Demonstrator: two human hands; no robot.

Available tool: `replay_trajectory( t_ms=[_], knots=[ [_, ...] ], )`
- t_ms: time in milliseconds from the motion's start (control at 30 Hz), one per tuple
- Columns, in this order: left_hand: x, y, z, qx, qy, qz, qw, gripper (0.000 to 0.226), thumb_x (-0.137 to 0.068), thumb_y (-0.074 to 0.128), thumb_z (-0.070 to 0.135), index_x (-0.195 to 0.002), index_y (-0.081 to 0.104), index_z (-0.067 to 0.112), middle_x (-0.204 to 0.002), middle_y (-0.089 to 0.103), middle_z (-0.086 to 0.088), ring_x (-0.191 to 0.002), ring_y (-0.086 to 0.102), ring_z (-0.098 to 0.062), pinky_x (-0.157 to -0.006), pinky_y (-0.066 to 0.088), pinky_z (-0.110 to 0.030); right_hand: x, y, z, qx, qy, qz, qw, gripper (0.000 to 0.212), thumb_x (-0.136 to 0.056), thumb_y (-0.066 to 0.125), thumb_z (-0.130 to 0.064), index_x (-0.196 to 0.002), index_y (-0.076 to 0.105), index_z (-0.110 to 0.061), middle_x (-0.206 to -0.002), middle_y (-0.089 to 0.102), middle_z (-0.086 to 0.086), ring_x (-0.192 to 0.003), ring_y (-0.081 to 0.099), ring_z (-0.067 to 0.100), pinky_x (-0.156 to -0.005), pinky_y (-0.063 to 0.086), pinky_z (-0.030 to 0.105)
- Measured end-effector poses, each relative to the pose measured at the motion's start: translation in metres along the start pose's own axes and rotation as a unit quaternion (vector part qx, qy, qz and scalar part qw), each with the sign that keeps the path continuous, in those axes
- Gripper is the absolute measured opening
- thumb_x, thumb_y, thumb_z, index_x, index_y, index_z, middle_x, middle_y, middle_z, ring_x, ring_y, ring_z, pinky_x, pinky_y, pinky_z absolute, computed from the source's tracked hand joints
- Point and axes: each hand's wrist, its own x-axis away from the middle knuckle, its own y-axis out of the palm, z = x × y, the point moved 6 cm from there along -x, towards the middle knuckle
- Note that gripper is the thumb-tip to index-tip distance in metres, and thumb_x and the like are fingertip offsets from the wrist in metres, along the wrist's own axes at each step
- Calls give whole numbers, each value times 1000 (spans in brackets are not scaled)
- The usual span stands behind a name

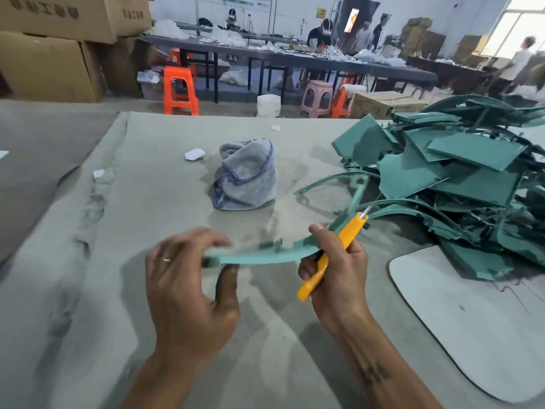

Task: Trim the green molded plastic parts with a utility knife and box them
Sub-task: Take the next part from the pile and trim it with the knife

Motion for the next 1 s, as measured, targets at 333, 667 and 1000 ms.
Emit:
replay_trajectory(
  t_ms=[333,667,1000],
  knots=[
    [15,46,7,536,-356,-66,762,60,-80,83,41,-131,64,14,-133,66,-18,-125,62,-39,-106,48,-56,14,24,12,46,20,-131,990,15,-88,73,-14,-74,76,-15,-70,66,11,-47,48,20,-47,47,30],
    [6,36,14,622,-345,-79,699,50,-76,52,7,-103,78,40,-119,73,-2,-112,69,-22,-85,55,-50,24,32,43,119,172,-214,954,15,-93,71,-23,-86,79,-13,-83,76,21,-44,50,17,-47,49,28],
    [0,20,-42,627,-468,139,607,15,-82,70,16,-89,58,12,-85,55,-7,-95,68,-29,-95,58,-40,18,20,9,635,-213,-149,728,63,-86,30,-93,-129,40,-48,-70,60,-10,-62,57,9,-56,46,33]
  ],
)
